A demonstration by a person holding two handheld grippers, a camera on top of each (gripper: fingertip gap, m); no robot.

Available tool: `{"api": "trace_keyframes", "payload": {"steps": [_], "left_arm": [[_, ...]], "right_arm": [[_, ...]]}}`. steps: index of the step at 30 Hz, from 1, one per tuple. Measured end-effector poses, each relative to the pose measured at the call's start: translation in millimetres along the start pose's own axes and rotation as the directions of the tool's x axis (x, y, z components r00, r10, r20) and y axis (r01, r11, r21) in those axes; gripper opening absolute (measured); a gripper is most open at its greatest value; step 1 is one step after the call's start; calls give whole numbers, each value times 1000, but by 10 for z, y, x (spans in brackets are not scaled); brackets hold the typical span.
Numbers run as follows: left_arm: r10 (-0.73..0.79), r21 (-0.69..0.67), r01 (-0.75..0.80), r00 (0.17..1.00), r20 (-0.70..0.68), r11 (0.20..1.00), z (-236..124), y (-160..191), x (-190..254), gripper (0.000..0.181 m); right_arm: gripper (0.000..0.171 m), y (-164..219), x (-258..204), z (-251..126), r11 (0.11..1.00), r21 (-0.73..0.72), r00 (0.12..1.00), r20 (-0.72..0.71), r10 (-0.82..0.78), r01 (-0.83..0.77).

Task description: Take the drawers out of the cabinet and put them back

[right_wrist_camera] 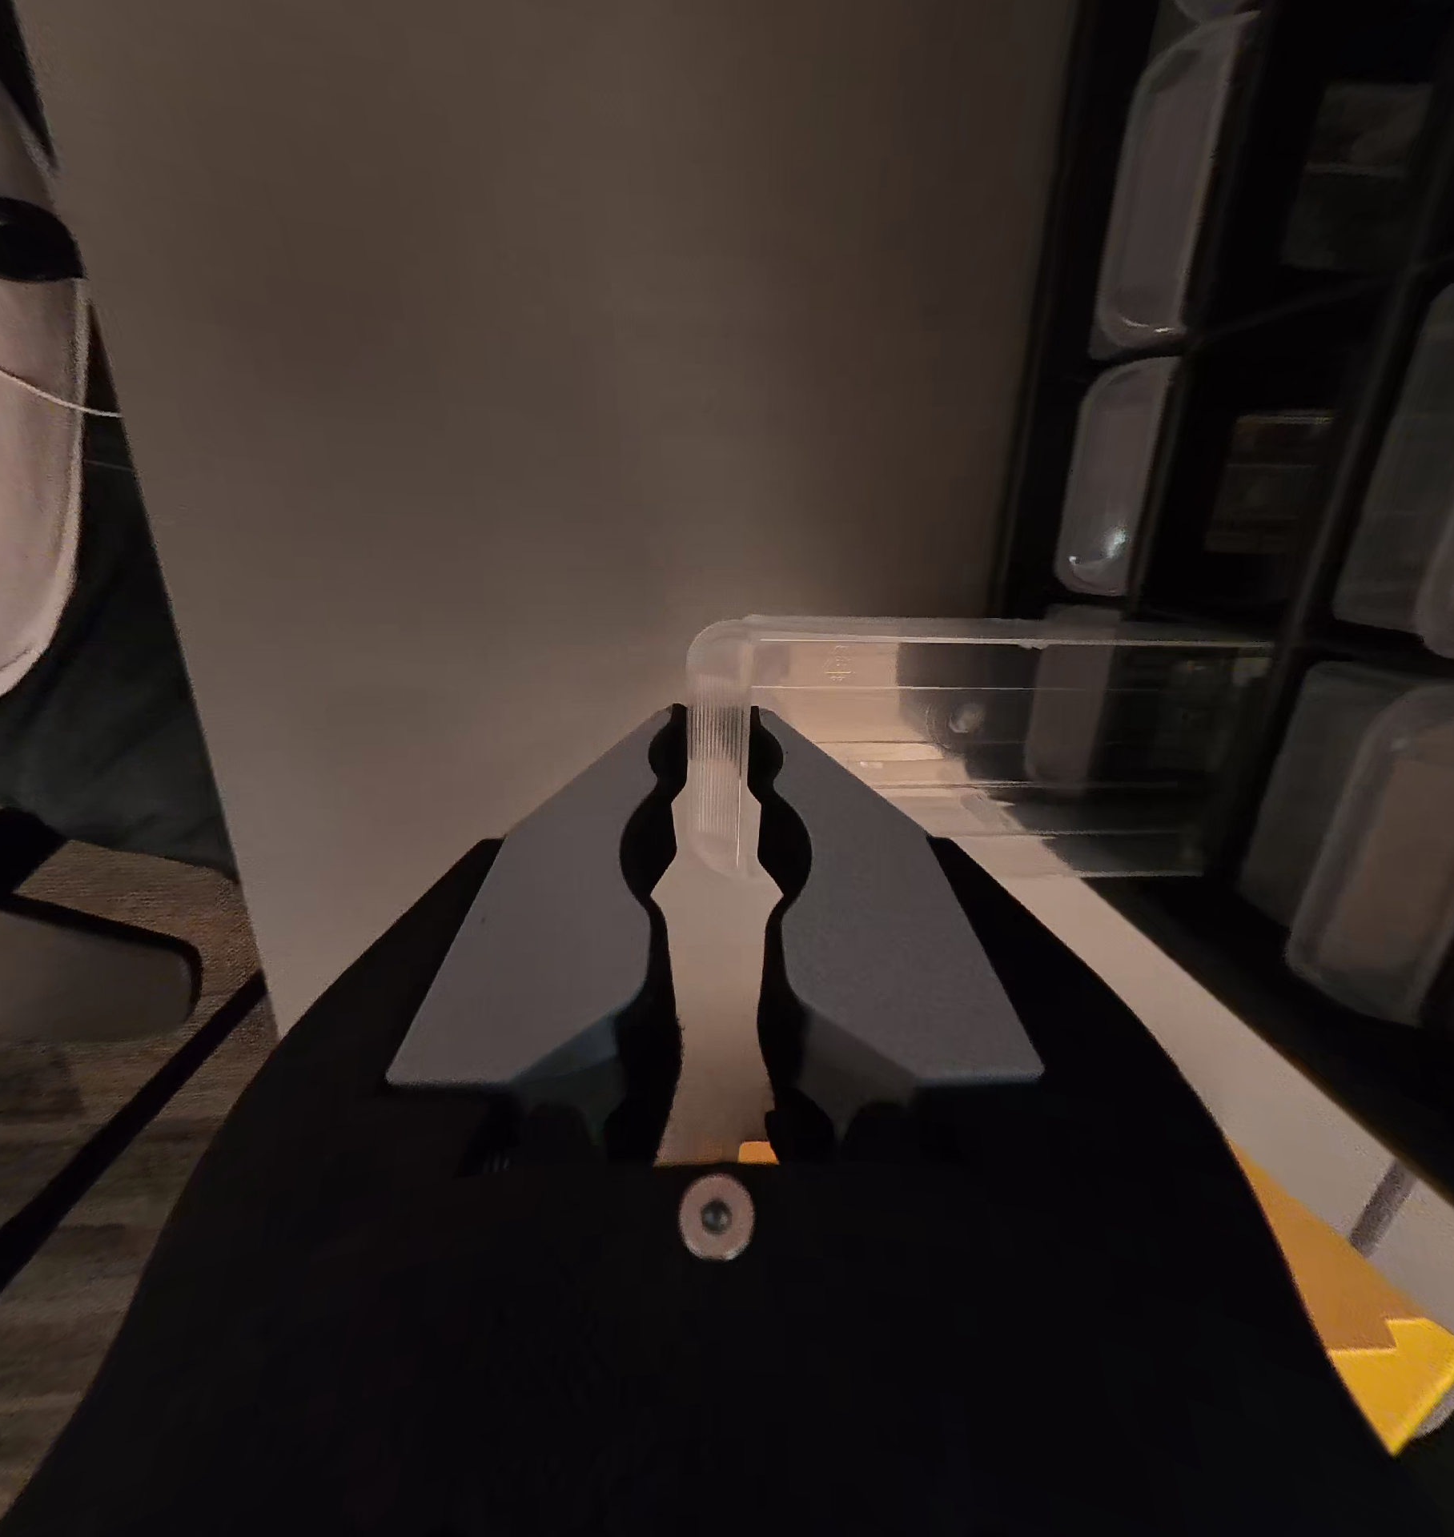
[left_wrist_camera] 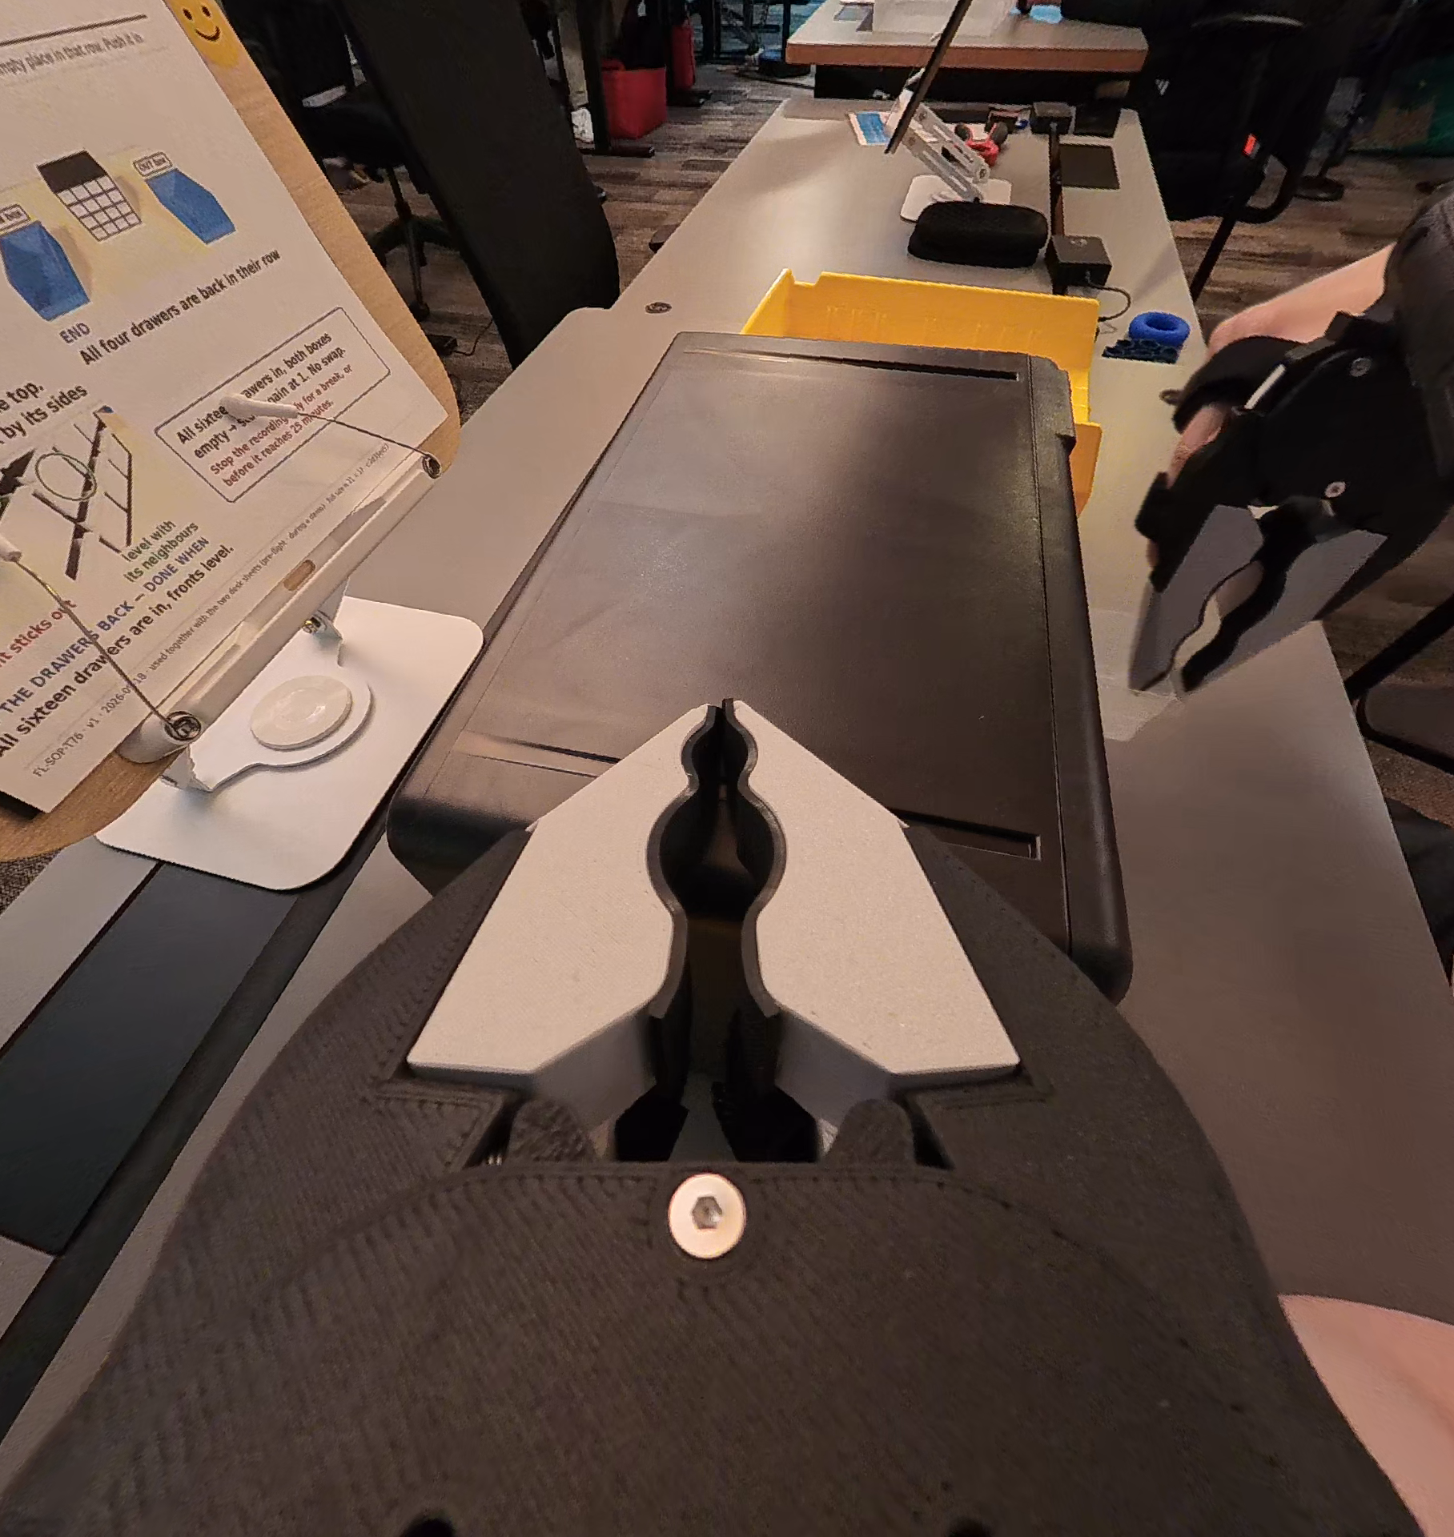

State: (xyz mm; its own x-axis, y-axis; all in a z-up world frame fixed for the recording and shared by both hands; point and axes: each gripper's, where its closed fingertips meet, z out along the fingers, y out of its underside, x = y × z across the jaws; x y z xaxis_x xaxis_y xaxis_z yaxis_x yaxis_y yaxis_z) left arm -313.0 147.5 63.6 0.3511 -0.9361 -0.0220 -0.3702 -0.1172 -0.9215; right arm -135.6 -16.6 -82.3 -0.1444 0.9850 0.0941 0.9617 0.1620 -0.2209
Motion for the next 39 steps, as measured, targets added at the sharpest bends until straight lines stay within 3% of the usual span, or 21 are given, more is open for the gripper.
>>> {"api": "trace_keyframes", "payload": {"steps": [7, 16, 21, 27, 34, 39], "left_arm": [[-3, 2, 3, 1000, -3, 1000, 0, -1, 1, 0], [-1, 4, 1, 1000, -10, 1000, 8, -5, 12, 0], [0, 2, 0, 1000, -7, 1000, 10, -3, 11, 0], [1, 2, -1, 1000, -7, 1000, 11, -4, 10, 0], [4, 4, -4, 1000, -9, 1000, 10, -3, 12, 0], [-2, 9, 2, 1000, -16, 1000, 10, -4, 12, 0]], "right_arm": [[12, 0, -259, -11, 1000, -3, 1000, 6, -10, 10], [13, 88, -255, 12, 1000, -10, 998, -52, -20, 20], [12, -57, -266, -16, 1000, 10, 998, 59, 20, -20], [12, -165, -348, -326, 993, 5, 945, 309, 108, -115], [12, -20, -540, -488, 991, 60, 957, 271, 100, -121], [12, 479, -753, -909, 980, 55, 974, 139, 181, -191]]}}
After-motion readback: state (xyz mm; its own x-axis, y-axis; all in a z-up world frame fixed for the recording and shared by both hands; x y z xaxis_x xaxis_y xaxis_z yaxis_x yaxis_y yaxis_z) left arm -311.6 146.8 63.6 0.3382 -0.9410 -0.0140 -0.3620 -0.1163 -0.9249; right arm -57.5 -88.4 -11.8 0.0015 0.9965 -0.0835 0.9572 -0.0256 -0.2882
